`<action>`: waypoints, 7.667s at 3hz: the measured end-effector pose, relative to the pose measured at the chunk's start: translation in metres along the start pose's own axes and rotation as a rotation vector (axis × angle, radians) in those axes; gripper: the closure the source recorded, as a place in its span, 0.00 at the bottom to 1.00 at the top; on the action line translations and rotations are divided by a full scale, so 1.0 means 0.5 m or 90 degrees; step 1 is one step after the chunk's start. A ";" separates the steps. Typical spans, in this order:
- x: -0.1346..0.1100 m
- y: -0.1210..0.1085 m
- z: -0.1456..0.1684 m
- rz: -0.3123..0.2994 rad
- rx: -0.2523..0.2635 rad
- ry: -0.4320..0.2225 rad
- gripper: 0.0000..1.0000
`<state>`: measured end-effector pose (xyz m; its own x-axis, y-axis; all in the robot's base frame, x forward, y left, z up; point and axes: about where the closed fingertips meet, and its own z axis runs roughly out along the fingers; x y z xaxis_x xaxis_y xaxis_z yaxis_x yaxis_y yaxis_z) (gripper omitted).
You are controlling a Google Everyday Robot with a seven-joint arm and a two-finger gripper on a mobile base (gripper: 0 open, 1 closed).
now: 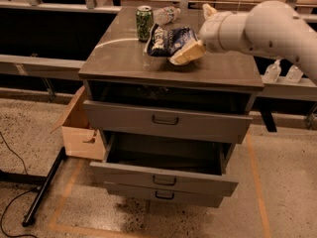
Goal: Pick blue chip bag from paper bowl and place on counter
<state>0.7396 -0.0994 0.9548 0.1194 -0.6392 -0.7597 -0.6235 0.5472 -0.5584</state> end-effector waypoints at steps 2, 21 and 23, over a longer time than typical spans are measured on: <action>-0.036 0.024 0.088 -0.071 -0.011 0.013 0.00; 0.007 0.008 0.239 -0.043 -0.049 0.067 0.64; -0.036 -0.055 0.218 -0.060 -0.011 0.031 1.00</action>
Offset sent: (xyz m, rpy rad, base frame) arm 0.0364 0.0591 -0.0091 -0.1437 -0.0508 0.0503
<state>0.8389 -0.0441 0.9474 0.1399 -0.7130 -0.6870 -0.6247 0.4748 -0.6200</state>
